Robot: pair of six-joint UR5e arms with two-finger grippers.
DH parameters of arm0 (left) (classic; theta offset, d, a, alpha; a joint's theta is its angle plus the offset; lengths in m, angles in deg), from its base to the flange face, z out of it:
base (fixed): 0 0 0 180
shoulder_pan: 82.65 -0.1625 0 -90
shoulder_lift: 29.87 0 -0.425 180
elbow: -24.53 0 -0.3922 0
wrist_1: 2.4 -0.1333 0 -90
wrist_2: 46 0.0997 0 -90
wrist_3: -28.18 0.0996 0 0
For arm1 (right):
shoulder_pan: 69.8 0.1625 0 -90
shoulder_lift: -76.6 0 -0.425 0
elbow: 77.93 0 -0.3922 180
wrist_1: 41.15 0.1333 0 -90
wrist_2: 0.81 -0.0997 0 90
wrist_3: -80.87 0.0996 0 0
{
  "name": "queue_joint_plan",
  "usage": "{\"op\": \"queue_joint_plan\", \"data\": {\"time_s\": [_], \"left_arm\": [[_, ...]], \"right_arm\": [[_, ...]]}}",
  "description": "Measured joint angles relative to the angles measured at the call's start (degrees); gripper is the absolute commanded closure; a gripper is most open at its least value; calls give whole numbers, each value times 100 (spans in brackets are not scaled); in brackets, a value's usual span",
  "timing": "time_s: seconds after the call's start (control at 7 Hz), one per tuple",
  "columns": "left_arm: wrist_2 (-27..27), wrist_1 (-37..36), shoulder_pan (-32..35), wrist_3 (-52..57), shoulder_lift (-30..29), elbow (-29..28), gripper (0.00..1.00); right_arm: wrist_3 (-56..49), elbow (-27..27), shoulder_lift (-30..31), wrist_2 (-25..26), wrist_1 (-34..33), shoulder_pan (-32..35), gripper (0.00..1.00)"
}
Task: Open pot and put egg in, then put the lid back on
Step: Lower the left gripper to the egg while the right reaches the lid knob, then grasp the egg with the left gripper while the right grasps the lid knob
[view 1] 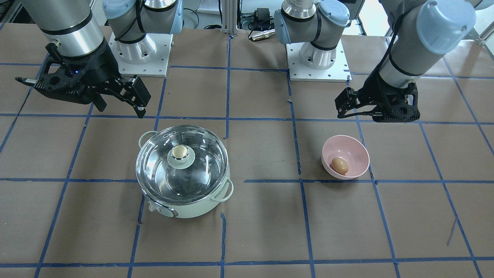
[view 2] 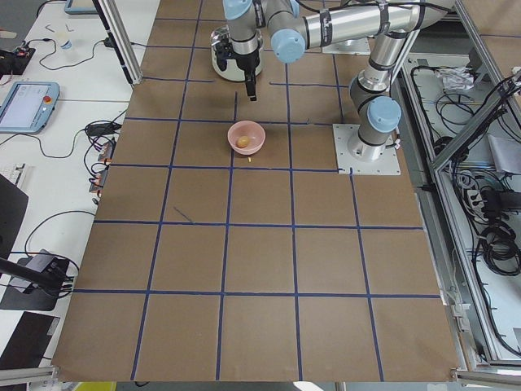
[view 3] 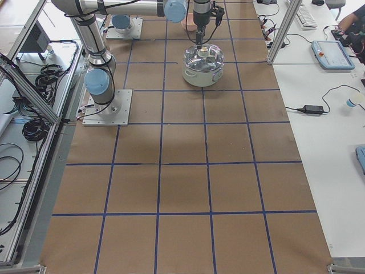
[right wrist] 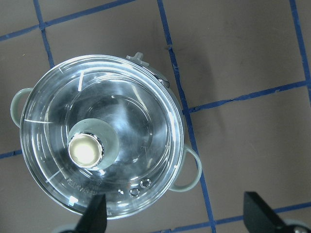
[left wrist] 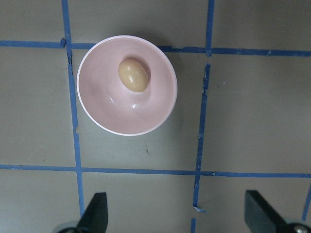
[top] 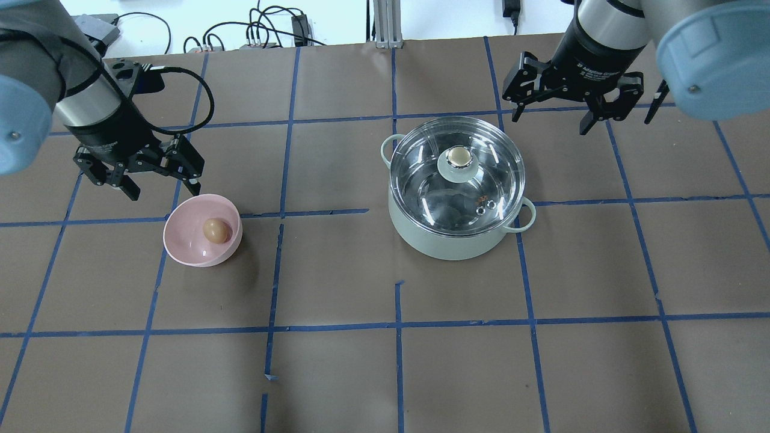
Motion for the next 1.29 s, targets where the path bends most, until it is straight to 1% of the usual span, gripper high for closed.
{"op": "queue_joint_plan", "data": {"time_s": [0.29,0.57,0.86,1.0,1.29], "left_arm": [[14,-1057,-105,63,-160,533,0],[16,-1607,-121,-334,-391,804,0],[14,-2327,-126,-730,-789,1061,0],[1,-2617,-168,-937,-944,1213,0],[-149,-2850,-436,-1213,-1095,1431,0]], "right_arm": [[116,-57,-234,-20,-488,85,0],[416,-74,-538,-7,-959,425,0],[811,-196,-747,37,-1327,766,0],[894,-377,-807,53,-1586,841,0],[1015,-621,-840,66,-1867,903,0]]}}
